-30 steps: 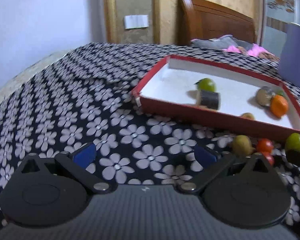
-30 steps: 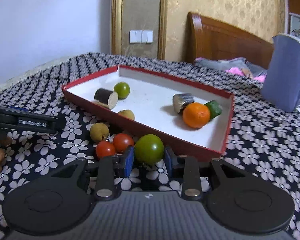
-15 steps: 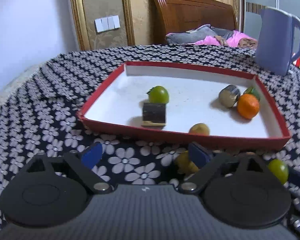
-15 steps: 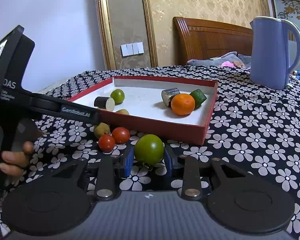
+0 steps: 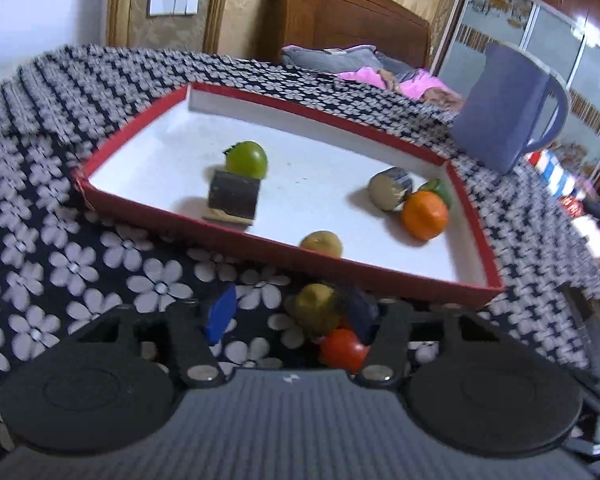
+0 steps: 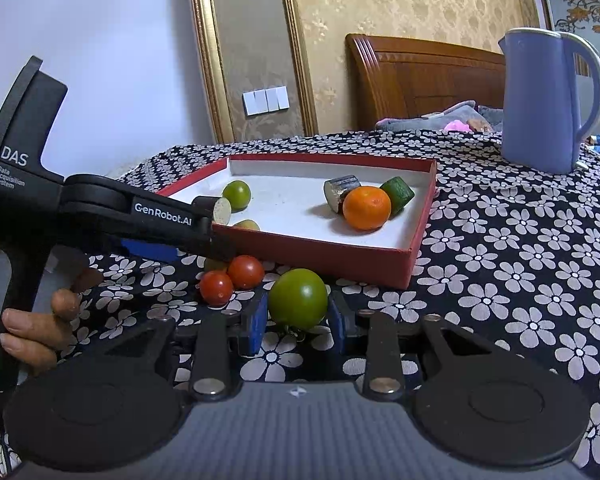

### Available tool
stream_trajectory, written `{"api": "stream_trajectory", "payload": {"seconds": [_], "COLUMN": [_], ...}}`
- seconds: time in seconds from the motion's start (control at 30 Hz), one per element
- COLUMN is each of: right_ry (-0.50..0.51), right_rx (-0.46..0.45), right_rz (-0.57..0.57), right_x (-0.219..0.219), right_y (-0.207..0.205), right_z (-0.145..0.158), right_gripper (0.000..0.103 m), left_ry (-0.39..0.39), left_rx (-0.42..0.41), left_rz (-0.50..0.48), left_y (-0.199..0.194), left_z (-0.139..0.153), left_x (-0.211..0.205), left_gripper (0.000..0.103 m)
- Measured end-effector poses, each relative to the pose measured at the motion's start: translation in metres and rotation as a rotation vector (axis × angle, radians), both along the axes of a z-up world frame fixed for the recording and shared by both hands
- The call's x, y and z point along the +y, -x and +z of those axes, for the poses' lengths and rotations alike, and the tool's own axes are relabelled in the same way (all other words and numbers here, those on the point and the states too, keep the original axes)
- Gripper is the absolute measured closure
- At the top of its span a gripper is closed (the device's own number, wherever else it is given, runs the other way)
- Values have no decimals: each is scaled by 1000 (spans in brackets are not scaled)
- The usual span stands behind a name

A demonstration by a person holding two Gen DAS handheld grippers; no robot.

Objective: Organize fruits
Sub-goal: 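Grasp the brown round fruit with the left tool while the right tool approaches the large green tomato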

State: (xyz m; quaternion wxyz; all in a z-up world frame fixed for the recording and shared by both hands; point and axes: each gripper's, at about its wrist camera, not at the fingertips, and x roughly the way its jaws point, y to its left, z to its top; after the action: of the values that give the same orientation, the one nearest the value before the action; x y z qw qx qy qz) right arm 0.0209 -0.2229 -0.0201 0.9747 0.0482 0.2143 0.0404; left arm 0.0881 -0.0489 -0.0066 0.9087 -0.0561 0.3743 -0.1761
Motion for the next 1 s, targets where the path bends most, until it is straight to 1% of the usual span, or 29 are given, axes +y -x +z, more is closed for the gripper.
{"api": "stream_trajectory", "payload": {"seconds": [0.03, 0.07, 0.13, 0.2, 0.23, 0.3, 0.33, 0.37, 0.4, 0.47, 0.5, 0.53, 0.6, 0.7, 0.77, 0.83, 0.97, 1.0], "right_ry": [-2, -4, -5, -6, -7, -12, -14, -18, -19, -21, -22, -24, -25, -23, -13, -3, 14, 15], "right_rx": [1, 1, 2, 0, -1, -2, -5, -8, -8, -4, -5, -6, -6, 7, 20, 31, 38, 39], "right_rz": [1, 4, 2, 2, 2, 3, 3, 3, 5, 5, 5, 4, -5, -1, 3, 6, 7, 7], "right_x": [0, -1, -1, -1, -1, -2, -2, -2, -3, -3, -3, -3, -3, -3, -1, 1, 4, 4], "right_y": [0, 0, 0, 0, 0, 0, 0, 1, 1, 0, 0, 1, 1, -1, -3, -4, -5, -5], "right_z": [0, 0, 0, 0, 0, 0, 0, 0, 0, 0, 0, 0, 0, 0, -1, -1, -1, -1], "right_gripper": [71, 71, 71, 71, 71, 71, 71, 71, 71, 71, 71, 71, 71, 71, 71, 71, 71, 71], "left_ry": [16, 13, -31, -49, -69, -163, -196, -201, -180, -107, -86, -82, -109, -141, -162, -184, -165, -154], "left_rx": [2, 1, -8, -27, -46, -112, -149, -171, -174, -147, -144, -149, -156, -160, -160, -150, -92, -77], "left_rz": [-2, -1, 15, 24, 50, 136, 183, 212, 212, 157, 146, 123, 58, -9, -38, -47, -71, -77], "left_y": [0, -1, 0, 3, 6, 16, 21, 24, 25, 23, 23, 23, 25, 30, 32, 30, 17, 14], "left_z": [0, 1, 0, 2, 6, 14, 18, 22, 26, 34, 36, 38, 37, 29, 21, 15, 2, 0], "left_x": [1, 1, -1, 2, 7, 20, 29, 38, 47, 59, 60, 58, 45, 28, 17, 10, 4, 3], "left_gripper": [53, 53, 46, 45, 45, 47, 48, 48, 48, 48, 48, 48, 48, 48, 48, 48, 49, 53]}}
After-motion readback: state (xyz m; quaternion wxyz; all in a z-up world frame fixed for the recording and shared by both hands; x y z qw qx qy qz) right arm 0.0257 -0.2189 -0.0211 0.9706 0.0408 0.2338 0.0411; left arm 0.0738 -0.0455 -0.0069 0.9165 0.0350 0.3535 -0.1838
